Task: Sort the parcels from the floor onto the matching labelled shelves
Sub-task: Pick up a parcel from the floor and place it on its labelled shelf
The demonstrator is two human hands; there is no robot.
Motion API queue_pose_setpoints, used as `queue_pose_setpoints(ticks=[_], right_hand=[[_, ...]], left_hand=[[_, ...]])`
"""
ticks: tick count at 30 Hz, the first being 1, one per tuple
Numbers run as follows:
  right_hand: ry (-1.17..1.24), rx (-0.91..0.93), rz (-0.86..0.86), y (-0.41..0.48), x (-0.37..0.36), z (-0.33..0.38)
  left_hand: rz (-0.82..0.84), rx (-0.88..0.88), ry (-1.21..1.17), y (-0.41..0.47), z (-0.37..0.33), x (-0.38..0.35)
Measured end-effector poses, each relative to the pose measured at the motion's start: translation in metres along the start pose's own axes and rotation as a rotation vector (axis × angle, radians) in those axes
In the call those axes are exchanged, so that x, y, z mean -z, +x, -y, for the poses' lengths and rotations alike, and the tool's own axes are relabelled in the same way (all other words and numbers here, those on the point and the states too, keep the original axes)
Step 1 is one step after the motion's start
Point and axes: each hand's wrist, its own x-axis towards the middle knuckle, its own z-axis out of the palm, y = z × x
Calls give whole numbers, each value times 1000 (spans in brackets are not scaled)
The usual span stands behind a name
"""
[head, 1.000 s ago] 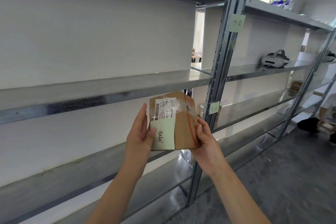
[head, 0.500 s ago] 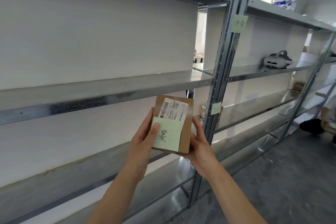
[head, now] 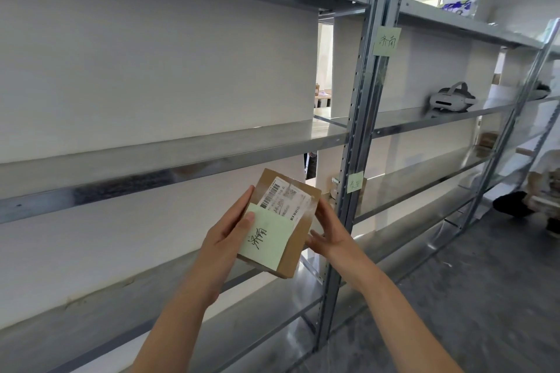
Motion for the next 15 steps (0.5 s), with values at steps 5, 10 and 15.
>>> queue_pose_setpoints(ticks=[5, 10, 15], right_hand=[[36, -9, -21, -2, 6, -2], [90, 14, 7, 0, 15, -4], [83, 2, -12, -1, 14, -8]], left_hand=[[86, -13, -3, -2, -3, 4], [366, -64, 65, -1, -4, 18], [451, -89, 226, -1, -14, 21]])
